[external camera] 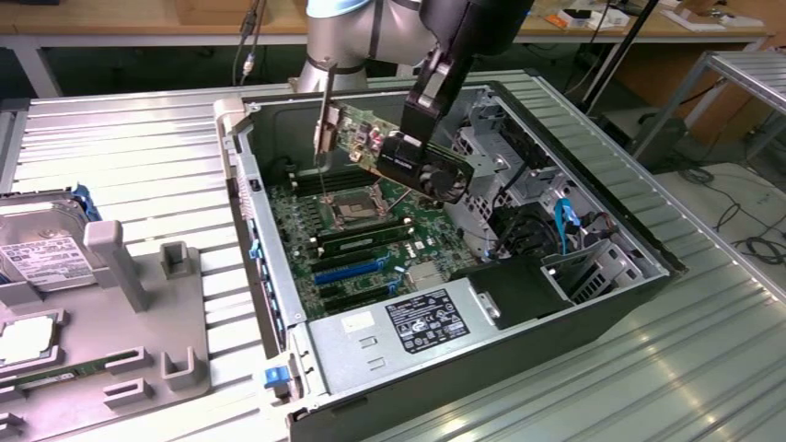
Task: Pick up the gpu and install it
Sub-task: 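Insert the gpu into the slot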
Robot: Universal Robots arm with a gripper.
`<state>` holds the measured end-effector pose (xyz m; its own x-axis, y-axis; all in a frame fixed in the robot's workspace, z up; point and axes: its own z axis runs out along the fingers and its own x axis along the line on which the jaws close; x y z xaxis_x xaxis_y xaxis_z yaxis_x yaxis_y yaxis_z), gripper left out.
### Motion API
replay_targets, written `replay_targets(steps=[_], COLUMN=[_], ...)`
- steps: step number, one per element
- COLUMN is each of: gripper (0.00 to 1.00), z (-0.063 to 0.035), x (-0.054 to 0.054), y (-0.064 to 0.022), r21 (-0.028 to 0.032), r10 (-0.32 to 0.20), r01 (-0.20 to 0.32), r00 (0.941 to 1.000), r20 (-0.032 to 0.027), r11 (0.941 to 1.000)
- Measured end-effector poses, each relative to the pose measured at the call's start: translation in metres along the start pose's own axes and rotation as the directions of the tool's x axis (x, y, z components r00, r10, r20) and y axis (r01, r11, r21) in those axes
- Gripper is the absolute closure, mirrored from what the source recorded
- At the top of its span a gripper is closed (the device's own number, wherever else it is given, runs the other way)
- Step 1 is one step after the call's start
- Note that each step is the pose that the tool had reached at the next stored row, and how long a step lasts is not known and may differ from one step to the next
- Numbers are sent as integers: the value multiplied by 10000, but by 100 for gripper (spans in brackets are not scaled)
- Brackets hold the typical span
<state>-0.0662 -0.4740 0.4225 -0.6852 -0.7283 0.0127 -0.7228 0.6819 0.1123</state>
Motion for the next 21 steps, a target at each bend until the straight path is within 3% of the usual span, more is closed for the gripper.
replay_targets(steps=[5,7,10,12,13,15,20,21], gripper=[73,73,73,73,73,73,73,73], z=[0,0,1,4,4,5,6,6], x=[-1,-3,-3,-3,-3,-3,-3,-3], y=[0,3,2,2,3,2,2,2], r21=[17,45,201,234,240,237,109,115], r10=[-138,-225,-575,-1144,-1587,-1936,-2709,-2825], r01=[138,225,570,1138,1582,1932,2707,2823], r00=[9999,9997,9980,9932,9872,9810,9619,9585], r20=[3,93,248,224,180,161,380,385], r11=[9999,9997,9982,9932,9871,9809,9626,9593])
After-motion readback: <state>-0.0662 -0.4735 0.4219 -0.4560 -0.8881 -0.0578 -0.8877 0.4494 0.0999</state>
